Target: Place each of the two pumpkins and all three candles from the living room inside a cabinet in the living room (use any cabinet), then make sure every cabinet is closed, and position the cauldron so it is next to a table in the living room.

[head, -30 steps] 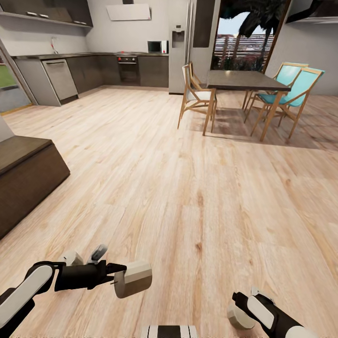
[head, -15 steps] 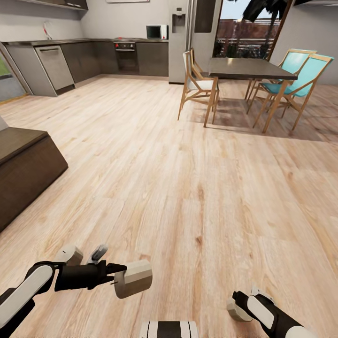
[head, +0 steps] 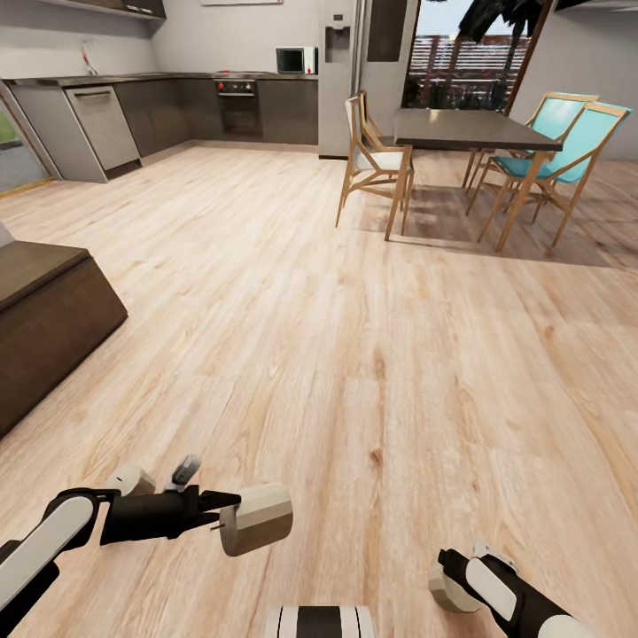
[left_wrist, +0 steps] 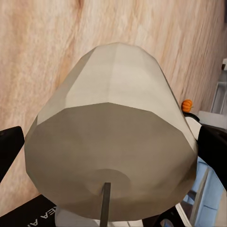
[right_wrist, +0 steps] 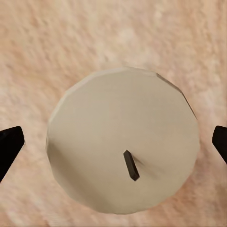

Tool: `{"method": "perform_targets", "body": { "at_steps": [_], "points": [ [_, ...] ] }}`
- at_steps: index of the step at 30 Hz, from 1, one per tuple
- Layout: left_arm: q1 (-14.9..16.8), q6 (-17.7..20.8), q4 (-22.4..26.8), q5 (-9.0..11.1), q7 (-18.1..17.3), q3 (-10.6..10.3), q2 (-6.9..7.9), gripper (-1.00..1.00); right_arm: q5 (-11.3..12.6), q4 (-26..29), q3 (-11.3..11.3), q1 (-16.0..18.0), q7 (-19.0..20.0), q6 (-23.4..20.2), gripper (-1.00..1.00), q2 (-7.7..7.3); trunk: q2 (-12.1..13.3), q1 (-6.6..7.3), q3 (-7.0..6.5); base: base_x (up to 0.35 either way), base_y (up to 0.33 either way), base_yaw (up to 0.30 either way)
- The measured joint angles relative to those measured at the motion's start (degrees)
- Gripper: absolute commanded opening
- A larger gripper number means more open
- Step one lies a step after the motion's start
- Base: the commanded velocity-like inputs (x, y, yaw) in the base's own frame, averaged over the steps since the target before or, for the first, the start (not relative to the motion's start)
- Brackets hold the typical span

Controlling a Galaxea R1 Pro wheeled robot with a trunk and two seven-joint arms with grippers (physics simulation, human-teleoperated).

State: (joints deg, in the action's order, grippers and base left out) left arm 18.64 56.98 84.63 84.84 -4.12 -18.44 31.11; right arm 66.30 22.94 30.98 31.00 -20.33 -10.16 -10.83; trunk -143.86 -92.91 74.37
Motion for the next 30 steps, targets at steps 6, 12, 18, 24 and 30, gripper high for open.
{"method": "perform_targets", "body": {
  "at_steps": [6, 12, 18, 24, 30],
  "points": [
    [0.0, 0.0, 0.0, 0.0, -0.1, 0.0, 0.05, -1.00, 0.0, 0.0, 0.0, 0.0, 0.0, 0.0, 1.00, 0.00, 0.0, 0.00, 0.00, 0.025, 0.000, 0.000],
    [0.0, 0.0, 0.0, 0.0, -0.1, 0.0, 0.05, -1.00, 0.0, 0.1, 0.0, 0.0, 0.0, 0.0, 1.00, 0.00, 0.0, -0.01, 0.00, 0.004, 0.000, 0.000],
    [0.0, 0.0, 0.0, 0.1, -0.1, 0.0, 0.05, -1.00, 0.0, 0.1, 0.0, 0.0, 0.0, 0.0, 1.00, 0.00, 0.0, -0.08, 0.67, 0.000, 0.000, 0.000],
    [0.0, 0.0, 0.1, -0.1, -0.1, 0.0, 0.05, -1.00, 0.0, 0.1, 0.0, 0.0, 0.0, 0.0, 1.00, 0.00, -0.1, -0.16, 1.32, 0.000, 0.000, 0.000],
    [0.0, 0.0, 0.1, 0.0, -0.1, 0.0, 0.05, -1.00, 0.0, 0.1, 0.0, 0.0, 0.0, 0.0, 1.00, 0.00, -0.1, -0.16, 1.33, 0.000, 0.000, 0.000]
  ]
}}
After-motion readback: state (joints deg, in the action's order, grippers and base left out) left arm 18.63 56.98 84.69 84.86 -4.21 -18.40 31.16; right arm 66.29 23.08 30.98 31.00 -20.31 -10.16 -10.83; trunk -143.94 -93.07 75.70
